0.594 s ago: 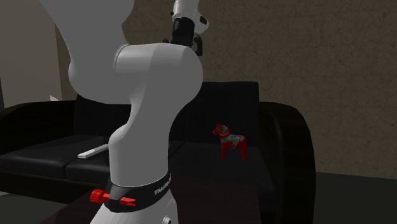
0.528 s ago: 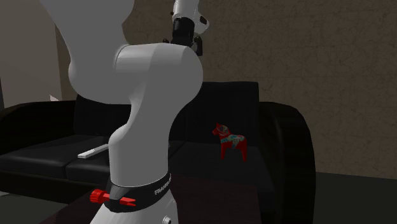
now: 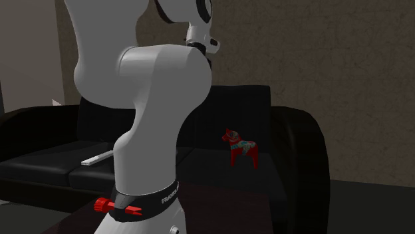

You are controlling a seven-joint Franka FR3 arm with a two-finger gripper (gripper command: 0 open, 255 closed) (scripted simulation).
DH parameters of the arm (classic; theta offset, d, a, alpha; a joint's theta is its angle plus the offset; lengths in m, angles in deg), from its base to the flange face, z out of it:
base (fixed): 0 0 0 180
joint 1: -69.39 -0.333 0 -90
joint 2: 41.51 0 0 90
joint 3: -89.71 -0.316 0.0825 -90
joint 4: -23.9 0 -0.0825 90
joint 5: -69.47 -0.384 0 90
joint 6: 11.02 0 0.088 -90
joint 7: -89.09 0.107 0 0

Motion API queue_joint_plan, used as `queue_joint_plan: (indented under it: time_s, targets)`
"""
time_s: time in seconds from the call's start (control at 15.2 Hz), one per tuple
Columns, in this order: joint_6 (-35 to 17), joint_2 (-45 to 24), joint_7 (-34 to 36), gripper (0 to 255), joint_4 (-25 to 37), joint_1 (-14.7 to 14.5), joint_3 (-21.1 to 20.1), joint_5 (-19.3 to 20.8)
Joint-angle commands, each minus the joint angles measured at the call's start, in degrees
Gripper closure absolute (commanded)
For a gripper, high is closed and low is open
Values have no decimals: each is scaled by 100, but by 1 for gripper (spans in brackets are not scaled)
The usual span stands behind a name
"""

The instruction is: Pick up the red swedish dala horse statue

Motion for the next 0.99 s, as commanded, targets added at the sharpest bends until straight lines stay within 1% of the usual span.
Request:
queue_joint_plan:
  time_s: [0.0,0.46,0.92]
  targets:
    - [-315,-431,354,0,135,93,-54,-59]
    - [-1241,-1902,1502,0,732,354,-132,-165]
    - [-1910,-3317,2537,0,1546,553,-6,-201]
